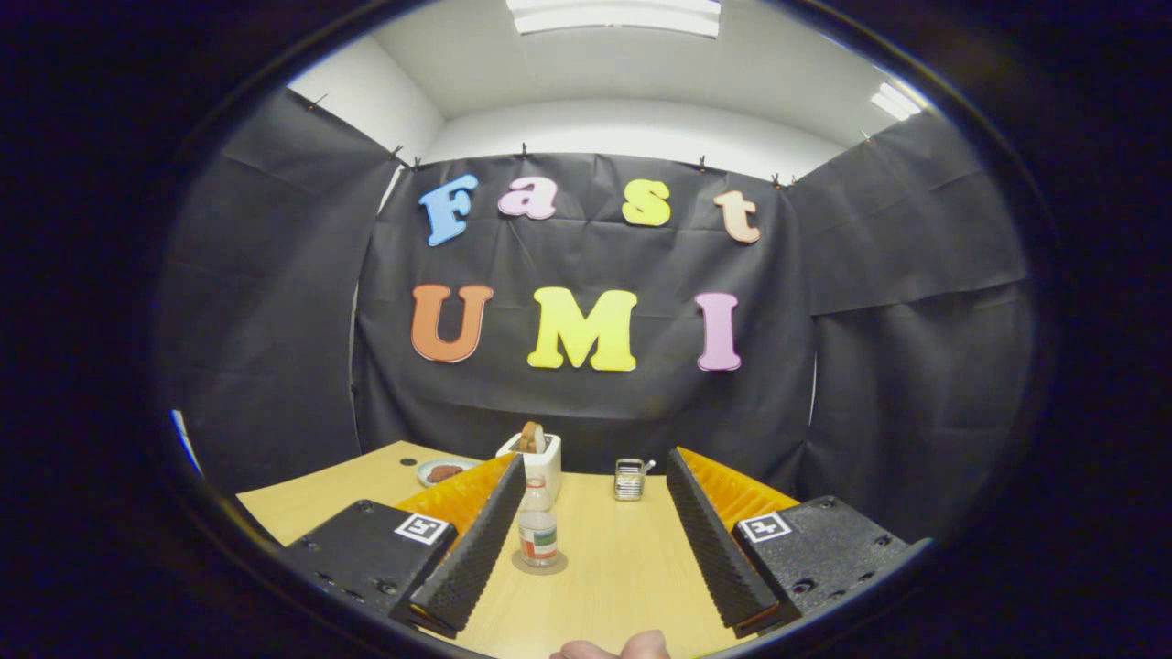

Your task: Take the bottle from table, then pour the juice into the cup, finally place the bottle on the coaster

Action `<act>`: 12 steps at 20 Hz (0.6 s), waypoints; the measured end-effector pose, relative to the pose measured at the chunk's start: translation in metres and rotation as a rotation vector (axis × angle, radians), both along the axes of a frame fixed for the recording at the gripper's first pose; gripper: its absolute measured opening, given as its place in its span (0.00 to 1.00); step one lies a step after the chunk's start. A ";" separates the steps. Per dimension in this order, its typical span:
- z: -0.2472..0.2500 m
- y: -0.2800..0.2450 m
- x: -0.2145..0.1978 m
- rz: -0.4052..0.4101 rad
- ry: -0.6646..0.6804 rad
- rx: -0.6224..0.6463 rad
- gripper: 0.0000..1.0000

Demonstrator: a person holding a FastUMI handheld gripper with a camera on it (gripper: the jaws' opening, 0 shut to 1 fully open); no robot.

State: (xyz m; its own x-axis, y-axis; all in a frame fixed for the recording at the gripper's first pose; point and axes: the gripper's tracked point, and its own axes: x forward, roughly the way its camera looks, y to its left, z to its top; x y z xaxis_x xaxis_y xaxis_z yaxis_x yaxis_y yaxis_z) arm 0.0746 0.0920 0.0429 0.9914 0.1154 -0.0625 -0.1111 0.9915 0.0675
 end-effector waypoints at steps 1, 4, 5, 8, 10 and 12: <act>0.004 -0.004 -0.007 -0.008 -0.003 0.009 0.99; 0.016 -0.010 -0.023 -0.030 -0.029 0.020 0.99; 0.018 -0.013 -0.027 -0.038 -0.032 0.008 0.99; 0.024 -0.015 -0.036 -0.049 -0.044 -0.006 0.99; 0.026 -0.016 -0.041 -0.051 -0.043 -0.001 0.99; 0.026 -0.017 -0.044 -0.053 -0.039 -0.005 0.99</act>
